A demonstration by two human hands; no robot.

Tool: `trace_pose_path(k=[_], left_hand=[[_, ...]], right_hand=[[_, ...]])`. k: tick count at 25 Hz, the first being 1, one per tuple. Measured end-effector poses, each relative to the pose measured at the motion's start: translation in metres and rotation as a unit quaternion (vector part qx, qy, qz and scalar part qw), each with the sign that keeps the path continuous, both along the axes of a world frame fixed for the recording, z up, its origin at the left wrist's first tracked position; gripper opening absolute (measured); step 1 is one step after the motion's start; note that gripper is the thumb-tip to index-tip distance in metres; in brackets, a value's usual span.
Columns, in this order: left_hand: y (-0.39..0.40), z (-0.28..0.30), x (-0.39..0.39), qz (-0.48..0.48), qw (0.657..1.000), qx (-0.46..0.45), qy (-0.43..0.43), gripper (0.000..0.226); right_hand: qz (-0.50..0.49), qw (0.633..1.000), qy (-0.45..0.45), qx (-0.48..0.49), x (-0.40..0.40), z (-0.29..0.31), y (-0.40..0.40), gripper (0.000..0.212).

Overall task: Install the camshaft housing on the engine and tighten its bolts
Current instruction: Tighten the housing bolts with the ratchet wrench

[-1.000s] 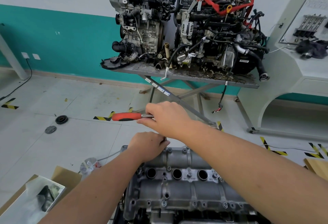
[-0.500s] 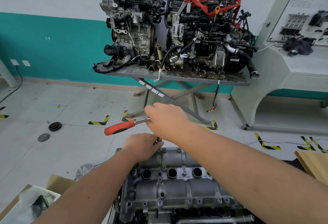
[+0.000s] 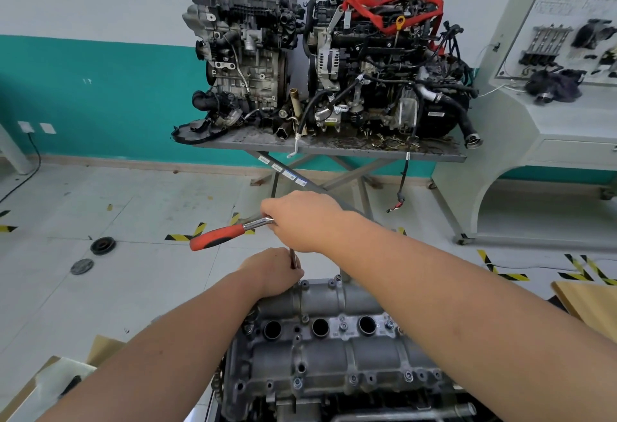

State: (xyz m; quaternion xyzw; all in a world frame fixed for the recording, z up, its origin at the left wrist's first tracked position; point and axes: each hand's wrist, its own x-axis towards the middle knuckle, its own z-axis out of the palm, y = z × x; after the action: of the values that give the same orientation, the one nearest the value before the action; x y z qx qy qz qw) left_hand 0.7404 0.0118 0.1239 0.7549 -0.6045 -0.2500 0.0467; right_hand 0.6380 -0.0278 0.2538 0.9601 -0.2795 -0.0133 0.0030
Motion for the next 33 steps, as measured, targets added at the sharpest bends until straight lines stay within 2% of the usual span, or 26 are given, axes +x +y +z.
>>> trace_pose_path(k=[2, 5, 12, 15, 20, 23, 25, 27, 30, 33], left_hand=[[-0.002, 0.002, -0.006, 0.046, 0.996, -0.002, 0.075, 0.016], [-0.005, 0.006, -0.012, 0.082, 0.987, 0.012, 0.134, 0.029], [-0.004, 0.006, -0.012, 0.079, 0.99, 0.013, 0.113, 0.022], [-0.005, 0.009, -0.012, 0.079, 0.99, 0.014, 0.118, 0.019], [-0.001, 0.014, -0.016, 0.064, 0.995, 0.001, 0.075, 0.019], [-0.016, 0.039, -0.026, 0.103, 0.983, -0.042, 0.149, 0.021], [-0.022, 0.058, -0.027, 0.101, 0.971, -0.021, 0.217, 0.023], [-0.018, 0.062, -0.017, 0.122, 0.971, -0.023, 0.203, 0.019], [0.002, 0.05, -0.008, 0.105, 0.988, 0.011, 0.113, 0.022], [0.009, 0.04, -0.023, 0.075, 0.989, -0.003, 0.128, 0.031]], right_hand=[[-0.003, 1.0, 0.001, -0.017, -0.001, -0.002, 0.003, 0.007], [-0.01, 1.0, -0.016, -0.004, -0.003, -0.005, 0.004, 0.009], [-0.015, 0.998, -0.042, 0.038, -0.013, -0.004, -0.001, 0.012], [-0.005, 0.998, -0.045, 0.034, -0.009, -0.002, -0.001, 0.014], [0.028, 0.998, -0.049, 0.029, -0.01, 0.001, 0.005, 0.019], [0.002, 0.992, -0.12, 0.038, -0.009, 0.027, -0.013, 0.021], [0.012, 0.993, -0.118, 0.013, -0.005, 0.047, -0.02, 0.026], [0.017, 0.994, -0.107, 0.002, -0.005, 0.049, -0.017, 0.023], [0.023, 0.997, -0.077, -0.012, -0.015, 0.031, -0.002, 0.016], [0.045, 0.994, -0.092, -0.046, -0.022, 0.023, 0.006, 0.021]])
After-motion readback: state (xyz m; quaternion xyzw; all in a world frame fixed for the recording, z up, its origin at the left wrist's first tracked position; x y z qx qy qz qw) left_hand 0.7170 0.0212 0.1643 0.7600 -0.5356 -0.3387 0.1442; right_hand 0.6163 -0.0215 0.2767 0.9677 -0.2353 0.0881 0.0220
